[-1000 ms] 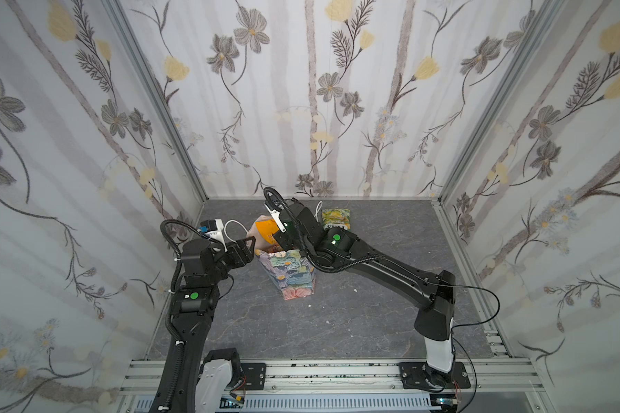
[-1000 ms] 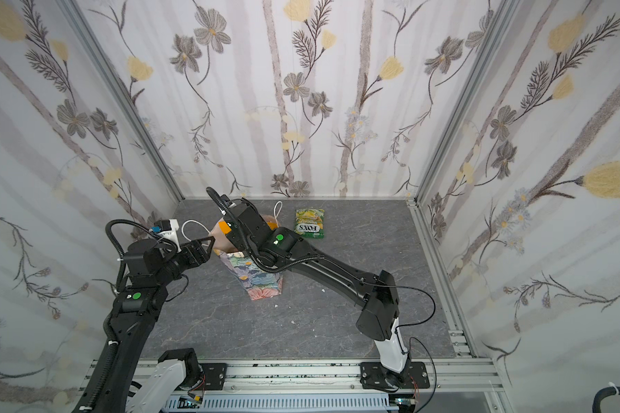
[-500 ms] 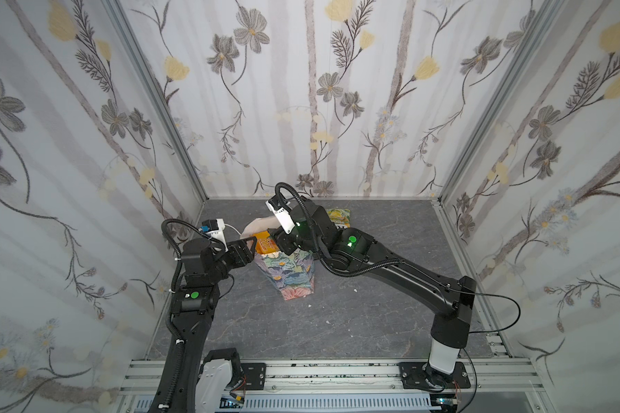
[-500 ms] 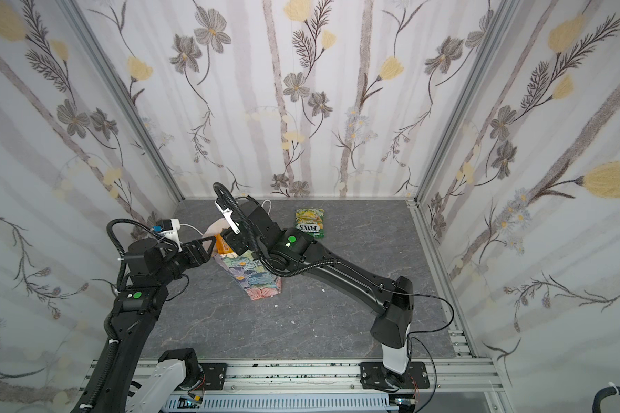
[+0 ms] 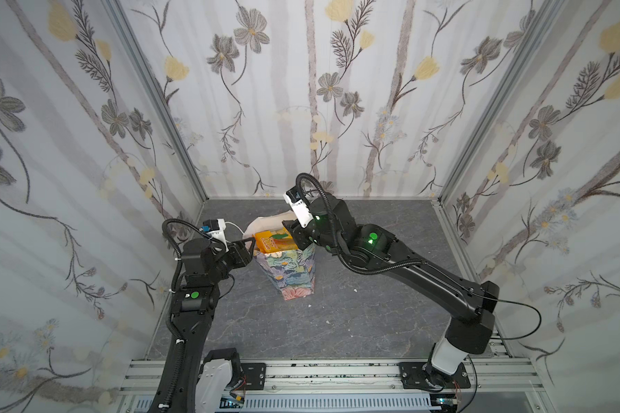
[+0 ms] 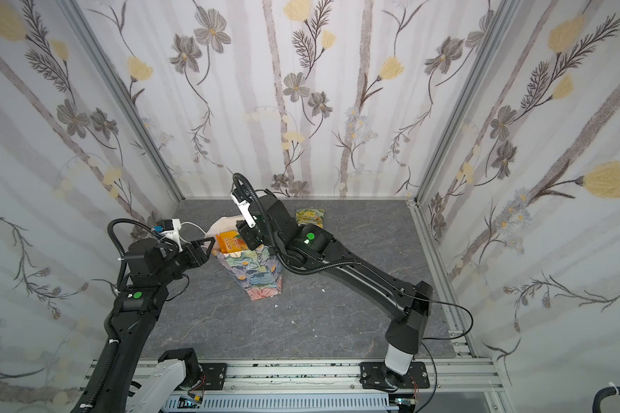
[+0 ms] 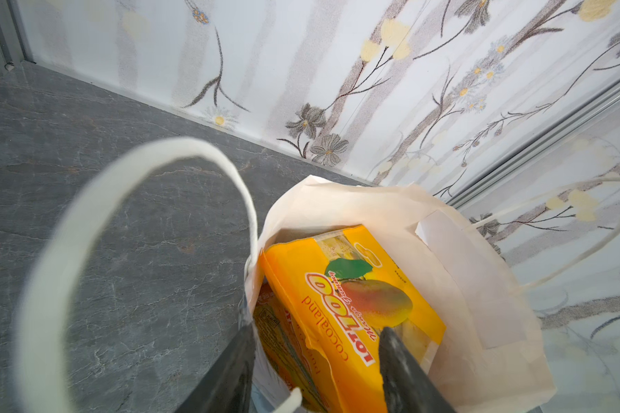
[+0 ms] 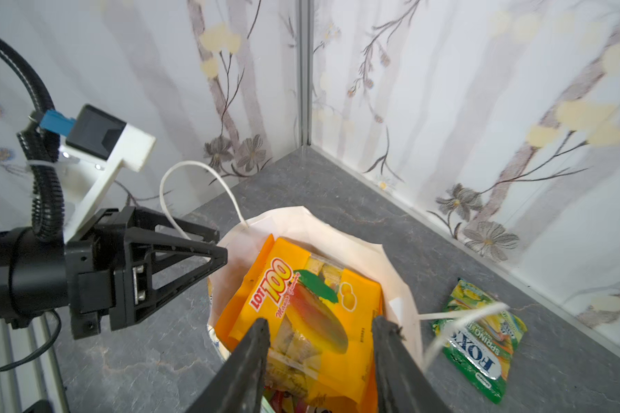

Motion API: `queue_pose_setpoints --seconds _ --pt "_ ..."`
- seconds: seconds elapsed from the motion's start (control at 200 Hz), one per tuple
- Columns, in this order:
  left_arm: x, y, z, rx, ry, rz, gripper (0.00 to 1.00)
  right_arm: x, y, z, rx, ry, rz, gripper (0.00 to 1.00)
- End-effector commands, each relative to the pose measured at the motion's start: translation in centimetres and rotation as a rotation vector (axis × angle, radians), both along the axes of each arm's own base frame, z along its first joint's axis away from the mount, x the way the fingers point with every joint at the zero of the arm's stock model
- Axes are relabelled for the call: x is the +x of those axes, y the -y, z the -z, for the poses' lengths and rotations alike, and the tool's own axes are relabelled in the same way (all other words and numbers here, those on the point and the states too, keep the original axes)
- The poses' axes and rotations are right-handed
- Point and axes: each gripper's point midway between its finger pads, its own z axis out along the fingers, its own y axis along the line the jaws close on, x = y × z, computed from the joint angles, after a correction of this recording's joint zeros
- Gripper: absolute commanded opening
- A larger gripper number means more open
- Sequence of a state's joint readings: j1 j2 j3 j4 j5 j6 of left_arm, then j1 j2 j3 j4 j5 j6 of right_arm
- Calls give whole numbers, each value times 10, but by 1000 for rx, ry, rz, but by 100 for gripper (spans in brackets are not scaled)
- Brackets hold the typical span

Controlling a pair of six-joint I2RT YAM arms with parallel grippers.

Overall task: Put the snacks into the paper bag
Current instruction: 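Open the right gripper and move it toward the green Spring Tea packet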

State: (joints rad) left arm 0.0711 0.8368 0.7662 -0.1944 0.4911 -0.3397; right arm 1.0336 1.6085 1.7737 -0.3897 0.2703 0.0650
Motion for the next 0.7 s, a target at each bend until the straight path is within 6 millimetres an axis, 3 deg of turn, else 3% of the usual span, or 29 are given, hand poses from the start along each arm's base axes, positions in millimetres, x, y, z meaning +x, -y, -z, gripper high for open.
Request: queue_pose_setpoints --seconds 0.0,0.085,0.27,0.47,0.694 --pt "2 1 -5 1 29 12 52 3 37 -33 150 64 94 48" --pt "2 3 -6 -2 31 18 51 10 71 -30 217 30 137 50" --pt "2 3 -5 -3 28 16 51 35 130 28 260 -84 244 51" --pt "2 2 -6 -1 33 14 51 52 158 78 213 -152 321 57" --pt "1 2 -7 -1 35 12 51 81 174 135 133 -257 357 67"
